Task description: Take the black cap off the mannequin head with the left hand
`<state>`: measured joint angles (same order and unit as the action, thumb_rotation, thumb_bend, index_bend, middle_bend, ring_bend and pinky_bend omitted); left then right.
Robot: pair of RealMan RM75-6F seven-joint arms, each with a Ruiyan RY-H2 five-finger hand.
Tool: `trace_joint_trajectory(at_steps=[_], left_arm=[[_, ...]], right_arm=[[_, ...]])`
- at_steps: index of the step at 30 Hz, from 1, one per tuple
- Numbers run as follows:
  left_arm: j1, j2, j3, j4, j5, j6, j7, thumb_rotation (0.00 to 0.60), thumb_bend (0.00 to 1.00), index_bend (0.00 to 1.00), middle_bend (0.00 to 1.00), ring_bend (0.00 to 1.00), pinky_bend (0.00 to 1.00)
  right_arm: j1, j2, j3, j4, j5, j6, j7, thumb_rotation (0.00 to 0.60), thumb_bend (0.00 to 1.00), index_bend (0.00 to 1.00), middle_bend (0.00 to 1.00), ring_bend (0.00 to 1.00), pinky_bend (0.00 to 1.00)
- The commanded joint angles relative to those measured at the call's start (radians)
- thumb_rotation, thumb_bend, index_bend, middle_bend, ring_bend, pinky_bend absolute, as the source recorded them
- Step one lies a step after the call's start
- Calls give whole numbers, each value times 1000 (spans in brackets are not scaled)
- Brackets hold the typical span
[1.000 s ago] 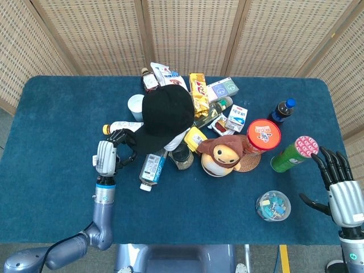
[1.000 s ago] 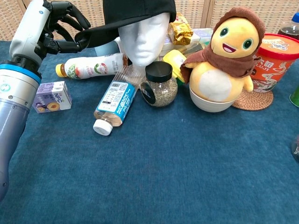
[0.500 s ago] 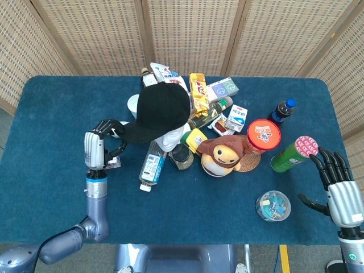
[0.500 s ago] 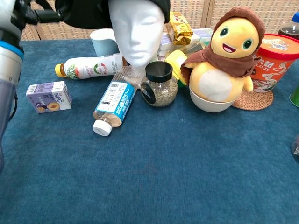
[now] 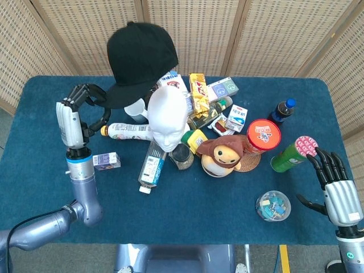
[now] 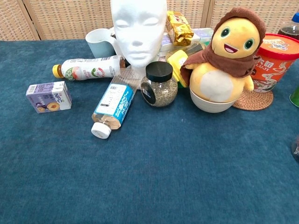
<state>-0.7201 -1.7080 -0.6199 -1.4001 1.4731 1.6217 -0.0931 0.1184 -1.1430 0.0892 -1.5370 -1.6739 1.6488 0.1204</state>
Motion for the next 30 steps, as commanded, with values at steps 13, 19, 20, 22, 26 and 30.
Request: trace_joint_trajectory(at_steps=[13, 19, 20, 22, 26, 30], left_arm=[[154, 201, 2, 125, -42, 94, -149, 600, 417, 708, 512, 427, 567], [197, 147, 34, 361, -159, 13, -361, 600, 416, 707, 512, 427, 568], [198, 131, 45, 397, -166, 1, -383, 600, 416, 707, 512, 427, 568], [196, 94, 68, 464, -178, -26, -421, 600, 417, 708, 512, 427, 567], [175, -7, 119, 616, -188, -72, -461, 600, 417, 707, 513, 427, 567], [150, -72, 133, 692, -203, -106, -490, 600, 418, 708, 512, 427, 567]], right_arm=[[-1, 0, -8, -4, -11, 3, -4, 600, 0, 69, 0, 0, 0], [3, -2, -18, -18, -32, 0, -18, 600, 0, 69, 0, 0, 0], [2, -3, -18, -21, -36, 3, -21, 600, 0, 69, 0, 0, 0], [2, -3, -21, -26, -45, 8, -26, 600, 0, 69, 0, 0, 0], [1, -4, -31, -36, -63, 9, -37, 600, 0, 69, 0, 0, 0], [1, -4, -34, -36, -68, 10, -38, 600, 0, 69, 0, 0, 0]])
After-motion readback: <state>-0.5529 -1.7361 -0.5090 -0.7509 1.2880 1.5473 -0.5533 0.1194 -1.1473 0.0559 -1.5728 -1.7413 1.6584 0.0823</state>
